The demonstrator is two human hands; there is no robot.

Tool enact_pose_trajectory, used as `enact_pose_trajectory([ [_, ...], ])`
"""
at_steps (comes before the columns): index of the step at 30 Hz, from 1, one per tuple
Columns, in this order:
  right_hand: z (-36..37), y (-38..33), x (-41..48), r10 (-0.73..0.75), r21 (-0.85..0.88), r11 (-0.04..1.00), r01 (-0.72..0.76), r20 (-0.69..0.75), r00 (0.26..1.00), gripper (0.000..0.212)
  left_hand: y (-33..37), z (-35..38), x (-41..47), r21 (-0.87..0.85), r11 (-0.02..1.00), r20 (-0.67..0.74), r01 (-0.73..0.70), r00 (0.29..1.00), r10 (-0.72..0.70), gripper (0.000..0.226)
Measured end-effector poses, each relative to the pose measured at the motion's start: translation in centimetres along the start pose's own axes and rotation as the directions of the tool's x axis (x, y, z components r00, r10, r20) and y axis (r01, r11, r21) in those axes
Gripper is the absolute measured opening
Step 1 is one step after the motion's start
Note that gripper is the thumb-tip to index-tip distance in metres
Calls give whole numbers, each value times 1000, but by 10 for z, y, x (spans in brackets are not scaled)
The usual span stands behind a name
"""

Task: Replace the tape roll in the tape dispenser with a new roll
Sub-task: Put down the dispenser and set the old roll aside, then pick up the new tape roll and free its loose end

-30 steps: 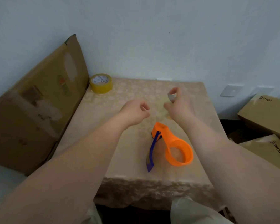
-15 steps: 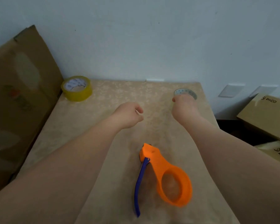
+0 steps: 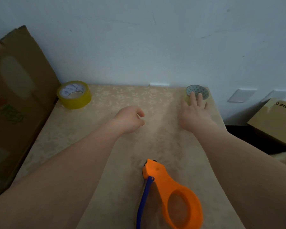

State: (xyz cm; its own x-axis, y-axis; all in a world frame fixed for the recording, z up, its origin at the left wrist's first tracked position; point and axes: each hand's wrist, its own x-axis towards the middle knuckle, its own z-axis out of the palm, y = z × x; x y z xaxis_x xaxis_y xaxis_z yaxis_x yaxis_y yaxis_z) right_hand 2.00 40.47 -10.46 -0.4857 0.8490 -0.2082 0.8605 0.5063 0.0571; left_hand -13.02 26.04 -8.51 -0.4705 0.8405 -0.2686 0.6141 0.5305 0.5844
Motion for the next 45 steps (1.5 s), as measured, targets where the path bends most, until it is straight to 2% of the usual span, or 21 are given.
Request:
enact_pose_trajectory([
  [5,-18,-32,-15,-189,61,979,193,-67,980,48,-11,-20,-2,83,996,-85,30,996,-23,38],
  [9,-27,-74,-28,-322,91,943,319,18,947,36,-38,-42,2,130,982,-232,136,967,-103,40],
  [13,-23,-112,-37,-394,113,917,384,95,914,42,-69,-63,6,198,950,-358,242,920,-159,44],
  [15,-15,-127,-41,-403,60,915,398,143,904,44,-84,-70,5,205,937,-392,283,901,-187,48],
  [18,-3,-142,-51,-403,-63,907,416,158,902,43,-108,-73,4,209,930,-402,302,894,-199,59],
  [21,-2,-149,-55,-385,-79,911,405,188,904,46,-125,-74,7,205,929,-340,309,912,-229,76],
  [25,-6,-151,-55,-381,-82,912,401,190,905,45,-134,-73,12,207,927,-308,312,920,-241,80],
  [29,-6,-154,-56,-391,-105,904,415,190,900,45,-133,-72,12,268,906,-321,327,917,-236,72],
  [33,-5,-150,-54,-391,-70,910,409,182,902,47,-124,-67,13,342,874,-238,345,932,-274,58],
  [36,-1,-146,-52,-366,-1,927,375,212,906,50,-121,-61,11,333,879,-206,342,936,-286,48],
  [39,-1,-138,-50,-359,101,933,344,248,900,59,-119,-60,2,296,902,-159,315,947,-279,39],
  [41,-3,-129,-50,-359,191,929,318,250,899,60,-118,-59,-7,223,938,-167,266,958,-232,24],
  [43,-4,-118,-52,-336,338,909,245,244,910,59,-116,-58,-18,148,965,-197,217,963,-187,8],
  [45,-5,-111,-58,-308,502,850,159,229,923,54,-114,-55,-28,38,984,-239,174,958,-161,10],
])
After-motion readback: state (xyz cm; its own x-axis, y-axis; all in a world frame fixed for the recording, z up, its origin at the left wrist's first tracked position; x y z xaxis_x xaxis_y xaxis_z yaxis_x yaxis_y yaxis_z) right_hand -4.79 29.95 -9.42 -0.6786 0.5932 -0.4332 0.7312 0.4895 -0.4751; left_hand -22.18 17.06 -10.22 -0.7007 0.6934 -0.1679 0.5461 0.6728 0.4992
